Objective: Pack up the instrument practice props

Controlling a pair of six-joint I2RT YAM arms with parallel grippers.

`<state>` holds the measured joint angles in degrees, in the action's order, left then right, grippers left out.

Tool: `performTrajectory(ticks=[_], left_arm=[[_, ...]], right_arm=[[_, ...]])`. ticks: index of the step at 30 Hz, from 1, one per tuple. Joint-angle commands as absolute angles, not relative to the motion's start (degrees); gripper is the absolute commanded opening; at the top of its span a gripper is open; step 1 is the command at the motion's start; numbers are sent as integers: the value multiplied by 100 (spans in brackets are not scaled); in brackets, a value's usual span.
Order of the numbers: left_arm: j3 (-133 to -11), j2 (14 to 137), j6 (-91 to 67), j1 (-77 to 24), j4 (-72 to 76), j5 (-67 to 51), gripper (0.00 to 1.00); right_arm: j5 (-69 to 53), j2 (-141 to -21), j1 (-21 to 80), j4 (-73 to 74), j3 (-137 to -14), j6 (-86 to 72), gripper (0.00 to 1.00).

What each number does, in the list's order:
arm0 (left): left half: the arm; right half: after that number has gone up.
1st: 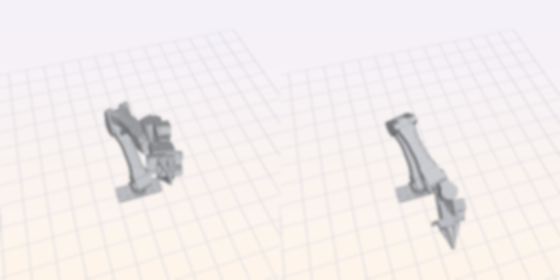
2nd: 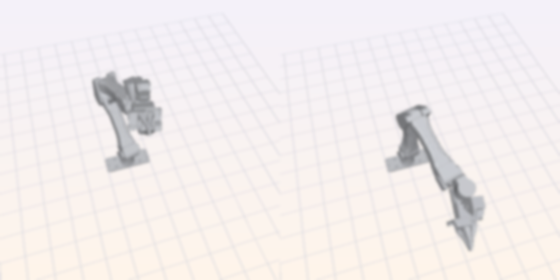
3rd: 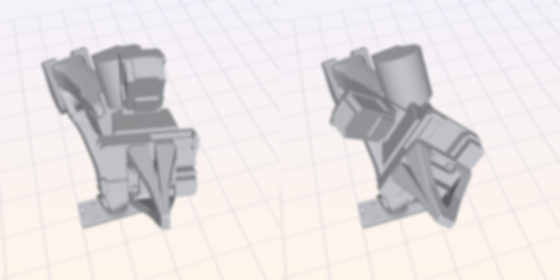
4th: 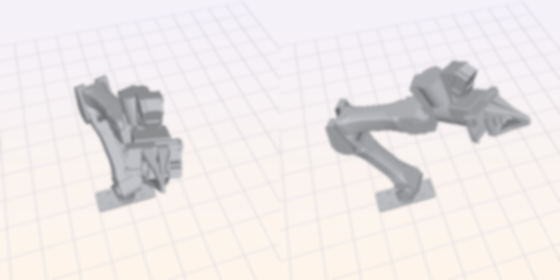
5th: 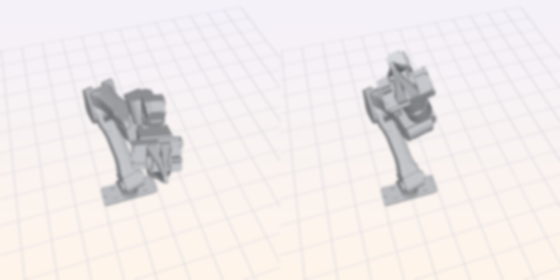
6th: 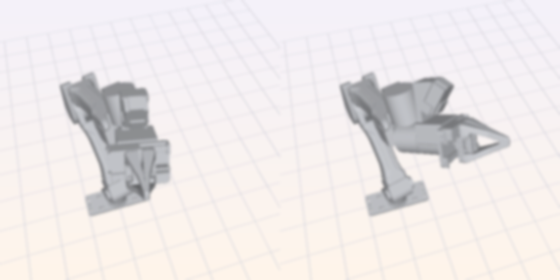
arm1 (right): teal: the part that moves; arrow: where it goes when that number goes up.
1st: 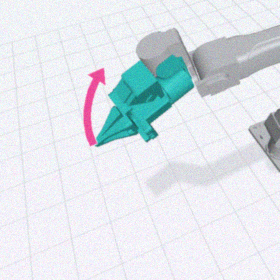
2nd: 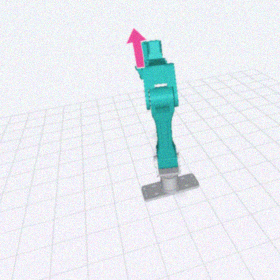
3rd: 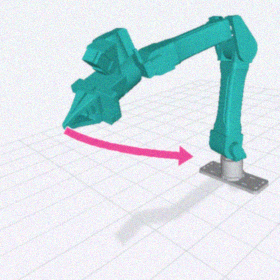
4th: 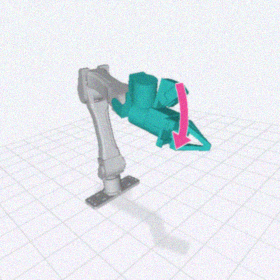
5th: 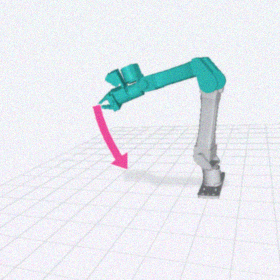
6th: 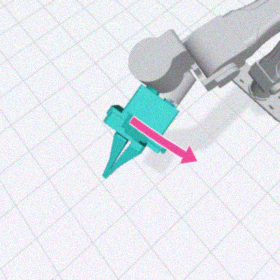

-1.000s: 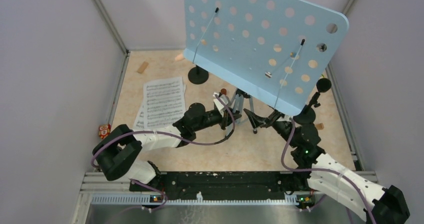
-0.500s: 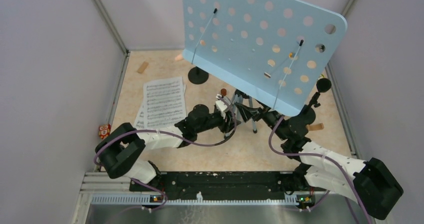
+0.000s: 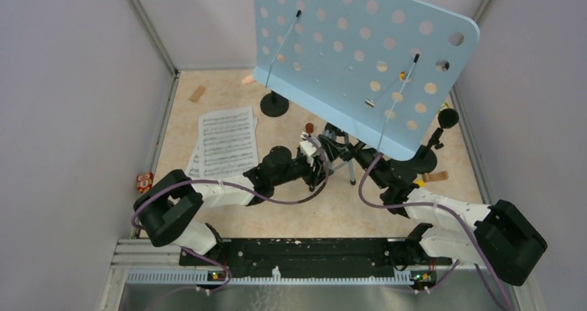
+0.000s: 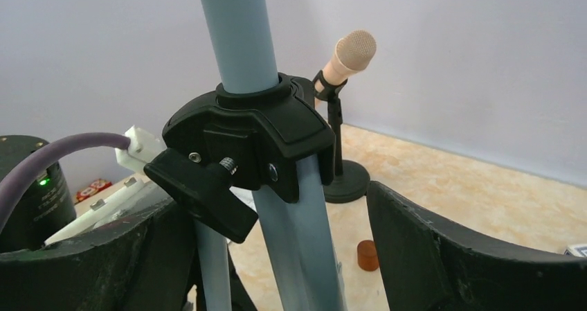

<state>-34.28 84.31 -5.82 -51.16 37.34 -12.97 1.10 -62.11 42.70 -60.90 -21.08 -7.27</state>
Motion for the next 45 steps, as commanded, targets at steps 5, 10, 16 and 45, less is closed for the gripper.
performTrajectory(ticks=[5, 10, 16, 45], left_arm=[[-3032, 8225, -766, -5212, 3964, -1027, 58], [-2732, 7921, -769, -5221, 3938, -686, 61], [-2569, 7687, -691, -5222, 3949, -248, 77], [-3735, 8916, 388, -5225, 5183, -415, 99]], right_arm=[[468, -7273, 4374, -6956, -2140, -398, 86], [467, -7683, 4428, -7299, -2095, -364, 72], [279, -7621, 4489, -7219, -2169, -254, 14], [-609, -6028, 4684, -5198, -2946, -1961, 0]])
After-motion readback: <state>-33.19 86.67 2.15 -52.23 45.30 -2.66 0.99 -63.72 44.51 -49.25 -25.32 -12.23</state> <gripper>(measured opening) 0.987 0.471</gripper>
